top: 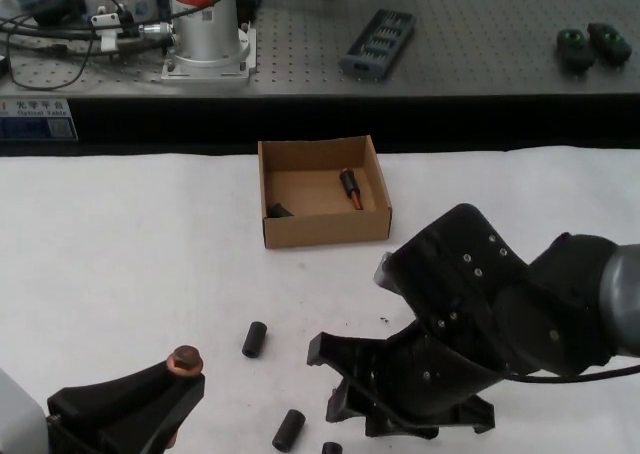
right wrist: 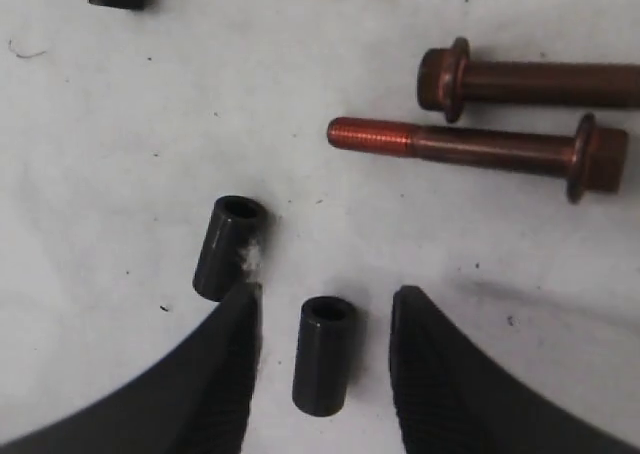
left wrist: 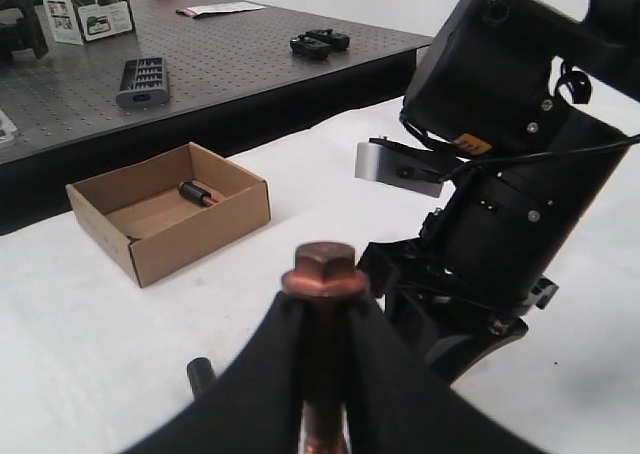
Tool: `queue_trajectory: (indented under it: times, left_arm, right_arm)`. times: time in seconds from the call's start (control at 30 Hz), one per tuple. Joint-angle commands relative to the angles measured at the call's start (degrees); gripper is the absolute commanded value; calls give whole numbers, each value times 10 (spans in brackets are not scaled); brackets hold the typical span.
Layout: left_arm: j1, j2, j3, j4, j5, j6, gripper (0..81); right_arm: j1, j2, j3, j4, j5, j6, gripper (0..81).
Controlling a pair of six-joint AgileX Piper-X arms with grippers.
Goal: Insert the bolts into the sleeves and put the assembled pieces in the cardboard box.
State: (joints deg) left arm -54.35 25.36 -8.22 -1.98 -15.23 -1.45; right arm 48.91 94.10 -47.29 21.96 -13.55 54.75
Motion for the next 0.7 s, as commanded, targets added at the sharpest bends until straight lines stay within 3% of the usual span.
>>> queue_trajectory:
  times: [0.0,0.33,0.67]
  left_arm:
    - [-3,-7,-2,2,-8,5,6]
    - [-3,-7,-2,15,-11,15,6]
    - [-3,-7,-2,15,-11,15,6]
  right_arm:
    - [11,8,-10,5,4,48,322]
    - [59,70,-59,33,5,87,322]
    - [60,77,-72,103,41,70,322]
